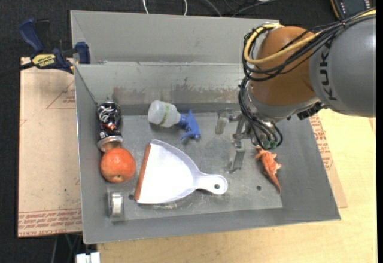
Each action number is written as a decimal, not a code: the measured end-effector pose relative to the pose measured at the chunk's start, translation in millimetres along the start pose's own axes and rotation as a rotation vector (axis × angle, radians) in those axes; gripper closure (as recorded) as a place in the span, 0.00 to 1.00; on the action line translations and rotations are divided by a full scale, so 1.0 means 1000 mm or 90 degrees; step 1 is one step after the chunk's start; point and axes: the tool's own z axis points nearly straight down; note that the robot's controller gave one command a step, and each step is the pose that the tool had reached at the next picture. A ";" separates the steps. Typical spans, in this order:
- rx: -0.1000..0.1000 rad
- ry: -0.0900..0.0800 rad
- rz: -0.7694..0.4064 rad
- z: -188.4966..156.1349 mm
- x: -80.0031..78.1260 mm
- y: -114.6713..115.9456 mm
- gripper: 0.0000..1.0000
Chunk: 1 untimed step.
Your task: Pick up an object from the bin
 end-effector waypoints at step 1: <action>0.000 -0.005 0.000 -0.005 -0.002 0.000 0.00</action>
Offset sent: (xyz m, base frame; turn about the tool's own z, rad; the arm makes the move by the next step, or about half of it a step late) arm -0.0511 0.0442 -0.1053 0.0458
